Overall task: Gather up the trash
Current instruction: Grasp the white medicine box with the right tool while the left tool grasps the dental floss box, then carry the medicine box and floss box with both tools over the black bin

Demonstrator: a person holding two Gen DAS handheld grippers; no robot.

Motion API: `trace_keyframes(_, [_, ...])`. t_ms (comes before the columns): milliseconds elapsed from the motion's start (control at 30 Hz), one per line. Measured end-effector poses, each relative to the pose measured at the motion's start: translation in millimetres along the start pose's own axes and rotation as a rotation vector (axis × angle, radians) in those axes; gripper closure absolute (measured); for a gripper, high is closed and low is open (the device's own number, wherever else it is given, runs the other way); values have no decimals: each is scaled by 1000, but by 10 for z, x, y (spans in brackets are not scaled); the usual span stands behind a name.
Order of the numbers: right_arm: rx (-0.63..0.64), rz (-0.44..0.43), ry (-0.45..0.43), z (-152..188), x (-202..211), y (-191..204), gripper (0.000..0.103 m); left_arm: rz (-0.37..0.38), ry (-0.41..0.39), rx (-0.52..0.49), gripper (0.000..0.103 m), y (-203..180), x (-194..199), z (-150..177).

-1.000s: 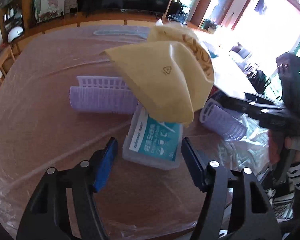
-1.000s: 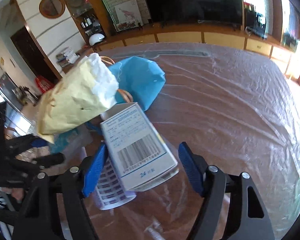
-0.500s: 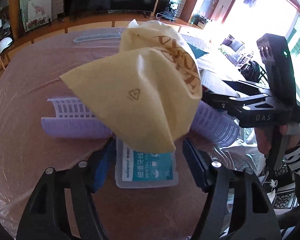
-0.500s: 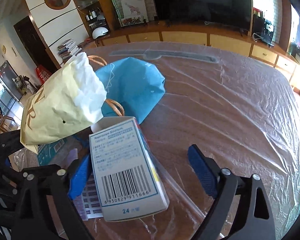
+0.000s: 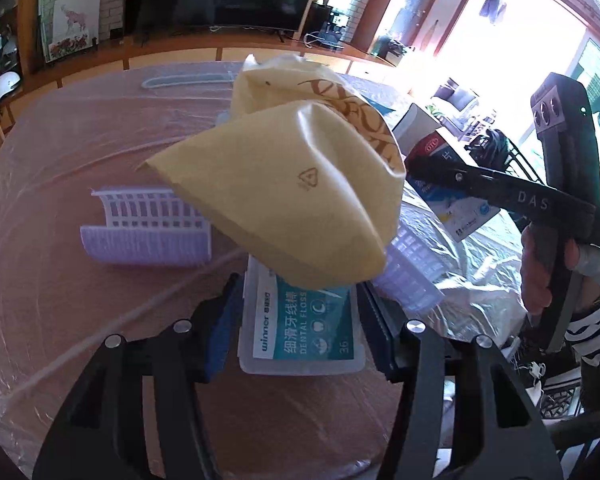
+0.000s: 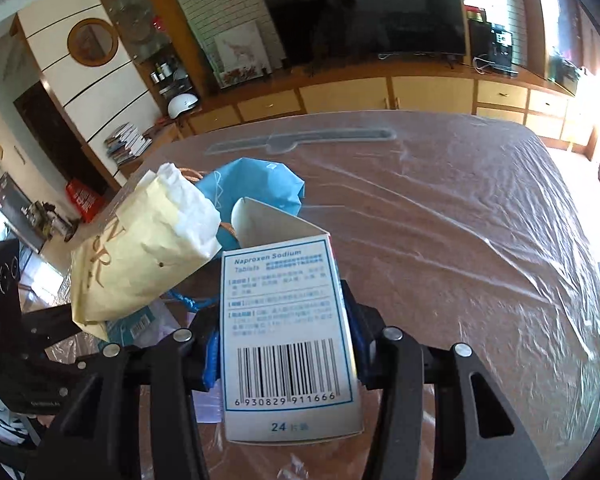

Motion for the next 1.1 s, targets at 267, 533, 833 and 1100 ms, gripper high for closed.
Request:
trace_keyframes(267, [-47,15,-14,242,156,21,56,41,-31,-6,46,-60,180,31])
trace_keyframes(533, [-95,12,-50,434,315,103,56,61,-75,-36,46,-71,386,24])
trace_keyframes(833, [-114,41,-73,619,410,312,56,91,-75,-71,46,-92,461,102])
trace_keyframes(1100, [-115,43,-63,830,458,442,56,96,-72,-75,48,-116,515,184])
Point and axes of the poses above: each gripper's, at about its wrist camera, not at the fingertips, and x roughly against the way its jaws point, y to its left, z to its underside, the point moved 8 cm from there along -x, roughly the way its jaws point, and after that the axes turned 4 degrees about -x, right-handed, at the moved point
